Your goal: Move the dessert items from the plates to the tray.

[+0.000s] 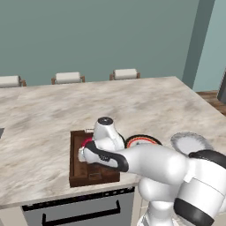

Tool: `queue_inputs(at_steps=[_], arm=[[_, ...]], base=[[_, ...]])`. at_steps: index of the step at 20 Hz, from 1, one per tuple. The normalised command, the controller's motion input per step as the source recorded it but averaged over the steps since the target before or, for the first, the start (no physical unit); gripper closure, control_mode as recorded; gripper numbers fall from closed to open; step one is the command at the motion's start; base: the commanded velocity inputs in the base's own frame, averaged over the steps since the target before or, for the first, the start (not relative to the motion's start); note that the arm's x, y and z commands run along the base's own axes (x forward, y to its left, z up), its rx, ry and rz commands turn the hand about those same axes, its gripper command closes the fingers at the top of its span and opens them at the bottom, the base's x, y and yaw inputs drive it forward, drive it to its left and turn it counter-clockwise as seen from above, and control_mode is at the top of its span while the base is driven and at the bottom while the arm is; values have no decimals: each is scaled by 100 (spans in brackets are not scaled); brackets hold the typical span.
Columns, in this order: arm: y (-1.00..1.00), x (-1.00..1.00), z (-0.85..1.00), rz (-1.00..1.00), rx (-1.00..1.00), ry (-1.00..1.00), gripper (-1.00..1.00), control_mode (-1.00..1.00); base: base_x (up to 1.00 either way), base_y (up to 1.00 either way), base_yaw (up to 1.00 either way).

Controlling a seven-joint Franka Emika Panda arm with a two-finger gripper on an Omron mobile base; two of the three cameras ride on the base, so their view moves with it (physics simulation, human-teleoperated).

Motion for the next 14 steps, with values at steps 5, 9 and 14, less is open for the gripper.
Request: queue_inputs(at_steps=[5, 9, 14], arm=[[-15, 0, 64, 0, 0, 0, -100, -100], [-32, 0, 57, 0, 0, 5, -100, -100], [-36, 35, 34, 0, -9, 7, -100, -100]], base=[[0, 0, 0], [0, 0, 0], [0, 0, 0]])
